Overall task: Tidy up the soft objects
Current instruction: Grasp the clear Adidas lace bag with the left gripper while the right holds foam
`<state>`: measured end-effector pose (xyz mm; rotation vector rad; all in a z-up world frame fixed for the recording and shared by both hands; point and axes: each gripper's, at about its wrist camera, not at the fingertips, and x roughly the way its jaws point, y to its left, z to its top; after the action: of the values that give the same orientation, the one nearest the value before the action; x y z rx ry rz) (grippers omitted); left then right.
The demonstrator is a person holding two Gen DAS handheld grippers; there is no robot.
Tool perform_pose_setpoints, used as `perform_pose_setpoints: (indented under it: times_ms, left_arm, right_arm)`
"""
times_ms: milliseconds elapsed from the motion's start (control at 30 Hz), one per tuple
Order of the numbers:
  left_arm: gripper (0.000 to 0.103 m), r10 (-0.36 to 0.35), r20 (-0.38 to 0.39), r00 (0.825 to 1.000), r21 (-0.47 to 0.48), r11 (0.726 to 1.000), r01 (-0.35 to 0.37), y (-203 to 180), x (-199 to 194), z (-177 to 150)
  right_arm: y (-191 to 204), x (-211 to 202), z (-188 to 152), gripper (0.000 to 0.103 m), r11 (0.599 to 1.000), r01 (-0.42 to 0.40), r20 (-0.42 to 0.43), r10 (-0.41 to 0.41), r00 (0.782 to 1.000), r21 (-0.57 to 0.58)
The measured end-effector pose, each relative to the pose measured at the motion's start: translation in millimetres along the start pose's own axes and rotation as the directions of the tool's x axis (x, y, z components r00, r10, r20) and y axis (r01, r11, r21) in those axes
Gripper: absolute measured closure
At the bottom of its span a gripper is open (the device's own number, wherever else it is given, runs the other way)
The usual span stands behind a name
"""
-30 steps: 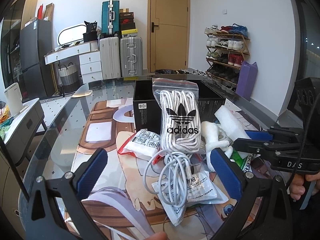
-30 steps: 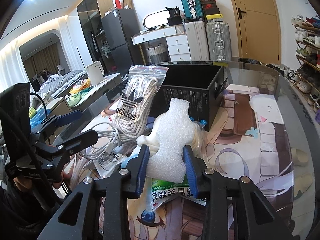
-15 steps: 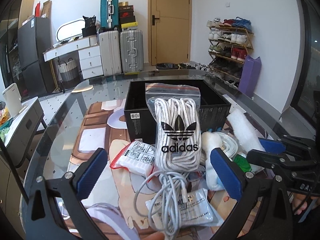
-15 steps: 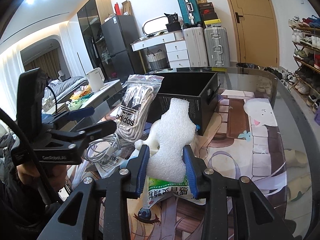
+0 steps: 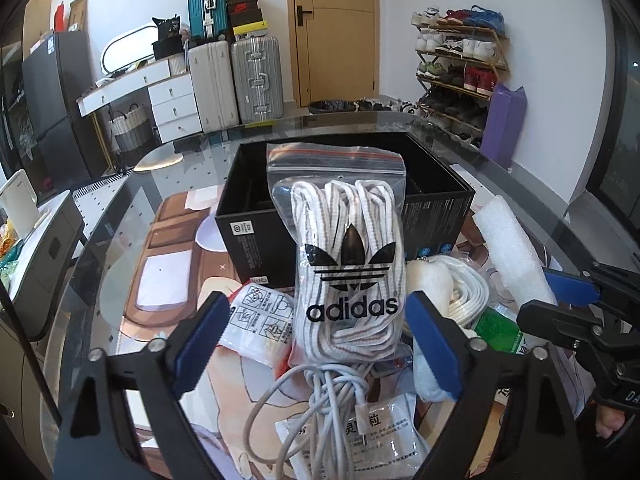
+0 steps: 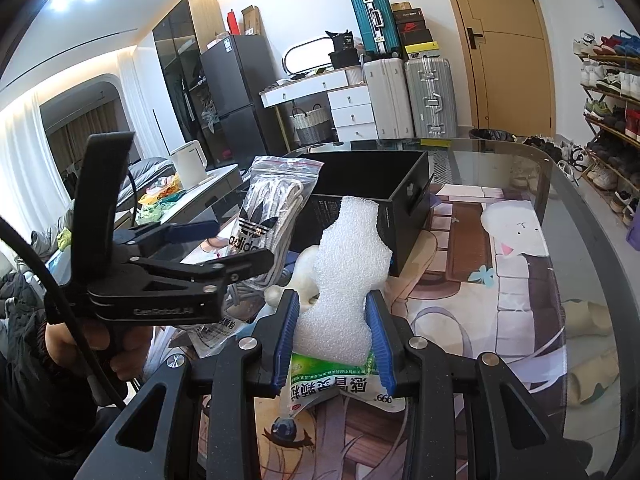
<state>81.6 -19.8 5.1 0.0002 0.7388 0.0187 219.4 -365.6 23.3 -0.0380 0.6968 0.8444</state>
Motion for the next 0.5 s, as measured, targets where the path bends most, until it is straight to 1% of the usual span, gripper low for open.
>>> perform_pose_setpoints:
  times_ms: [67,333,400,467,500]
  left_arm:
    - [0.018,-0.009,-0.007,1.000,-0.003,1.000,0.009,0,0,2]
    - [0.019,-0.015,-0.014,1.000,0.002,1.000,0.015,-1,1,11]
    - [0.024,-0.011,-0.026,1.000,0.008,1.000,0.011,-3,4,12]
    - [0.038,-0.019,-0.046,0.999,0.014,1.000,0.019,-5,8,14]
    - [0.041,-0.023,-0.050,0.998,0.015,1.000,0.024,-5,9,13]
  right_arm:
    - [1,1,1,0.068,1.000,0.001,0.000,-0.001,1.000,0.001]
    - [0,0,2,0.068,1.000,0.002,0.002,-0.002,1.000,0.002]
    - [0,1,2,0.068,1.000,0.001,0.001,-0.001,1.000,0.003]
    - [-1,0,2,0.068,1.000,0.002,0.001,-0.002,1.000,0.003]
    - [-1,-1,2,0.068,1.000,0.001,0.001,-0.001,1.000,0.003]
